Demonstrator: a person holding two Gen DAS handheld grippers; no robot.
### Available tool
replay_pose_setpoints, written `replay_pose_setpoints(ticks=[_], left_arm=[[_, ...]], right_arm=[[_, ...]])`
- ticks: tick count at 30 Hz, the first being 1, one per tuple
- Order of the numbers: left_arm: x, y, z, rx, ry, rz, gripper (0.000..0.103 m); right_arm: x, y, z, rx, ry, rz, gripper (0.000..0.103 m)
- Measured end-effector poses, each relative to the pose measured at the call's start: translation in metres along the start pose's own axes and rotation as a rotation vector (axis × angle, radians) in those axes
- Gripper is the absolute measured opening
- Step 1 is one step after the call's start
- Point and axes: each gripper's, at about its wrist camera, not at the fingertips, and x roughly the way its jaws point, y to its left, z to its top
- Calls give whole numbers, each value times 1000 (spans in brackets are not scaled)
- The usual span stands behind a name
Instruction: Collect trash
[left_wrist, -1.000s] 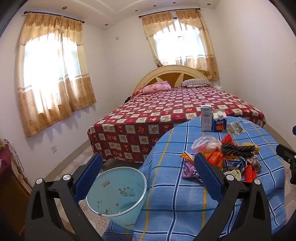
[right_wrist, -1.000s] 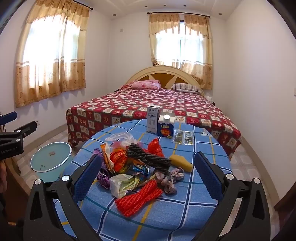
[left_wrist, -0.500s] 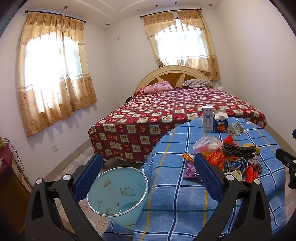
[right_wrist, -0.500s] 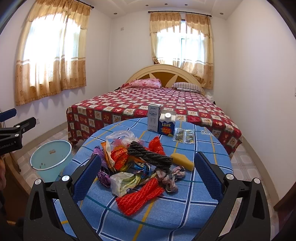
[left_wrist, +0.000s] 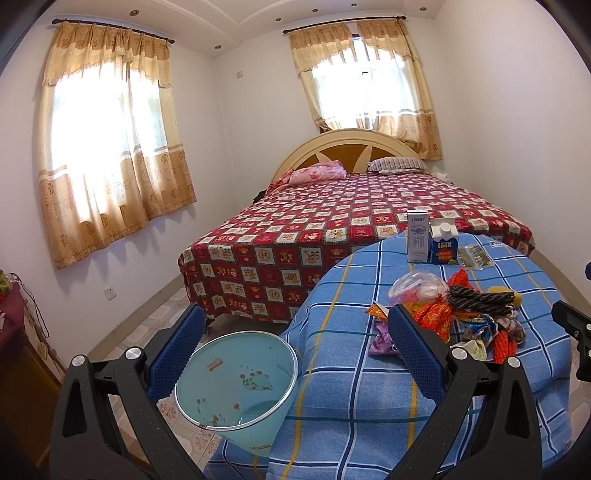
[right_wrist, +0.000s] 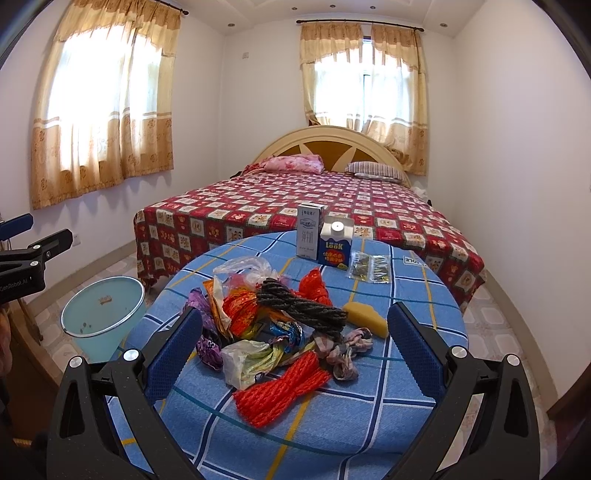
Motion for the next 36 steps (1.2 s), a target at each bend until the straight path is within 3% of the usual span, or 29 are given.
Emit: replay_pose_setpoints(ticks=[36], left_arm=[[4,3,-3,-3,9,7,97]], right_arm=[[2,2,-4,2,13,5,98]])
